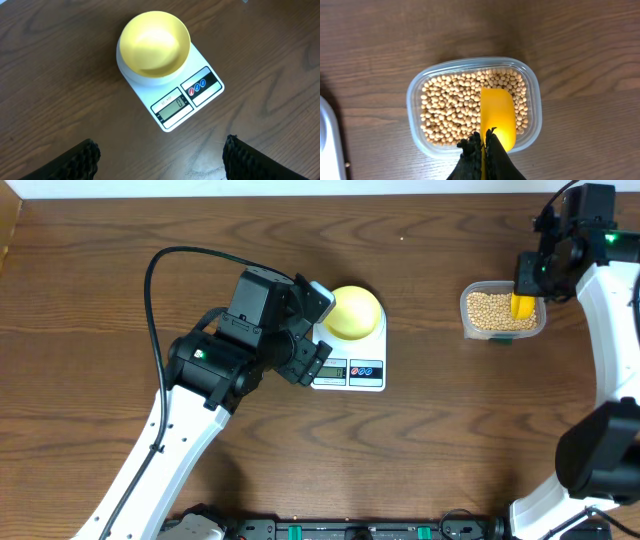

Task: Scoop item into bowl and weigh 50g on scale
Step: 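Lower the scoop into the soybean tub with the right gripper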

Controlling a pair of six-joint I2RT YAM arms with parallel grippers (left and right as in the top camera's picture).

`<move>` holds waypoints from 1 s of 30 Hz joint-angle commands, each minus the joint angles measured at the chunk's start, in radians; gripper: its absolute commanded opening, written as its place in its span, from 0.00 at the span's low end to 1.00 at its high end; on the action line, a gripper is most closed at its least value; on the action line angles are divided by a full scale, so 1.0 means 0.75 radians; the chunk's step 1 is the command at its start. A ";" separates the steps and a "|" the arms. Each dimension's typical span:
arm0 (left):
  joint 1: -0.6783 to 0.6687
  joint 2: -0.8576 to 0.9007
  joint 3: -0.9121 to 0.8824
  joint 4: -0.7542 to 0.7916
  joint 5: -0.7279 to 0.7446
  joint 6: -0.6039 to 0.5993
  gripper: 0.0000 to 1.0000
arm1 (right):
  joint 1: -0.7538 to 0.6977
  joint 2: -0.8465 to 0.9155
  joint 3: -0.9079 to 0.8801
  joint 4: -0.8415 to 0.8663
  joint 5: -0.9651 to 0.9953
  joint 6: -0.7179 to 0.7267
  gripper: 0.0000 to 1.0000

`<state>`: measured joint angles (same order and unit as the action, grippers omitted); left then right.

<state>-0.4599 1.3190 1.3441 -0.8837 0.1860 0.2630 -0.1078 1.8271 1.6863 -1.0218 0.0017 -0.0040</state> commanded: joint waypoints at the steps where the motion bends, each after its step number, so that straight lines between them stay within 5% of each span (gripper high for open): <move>1: 0.007 0.000 0.011 -0.003 0.017 0.013 0.81 | 0.003 0.048 0.017 0.009 0.030 0.018 0.01; 30: 0.007 0.000 0.011 -0.003 0.017 0.013 0.81 | -0.004 0.227 0.003 0.061 -0.087 -0.100 0.01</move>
<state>-0.4599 1.3190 1.3437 -0.8837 0.1860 0.2630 -0.1078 1.9610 1.6978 -0.9909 -0.0471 -0.0368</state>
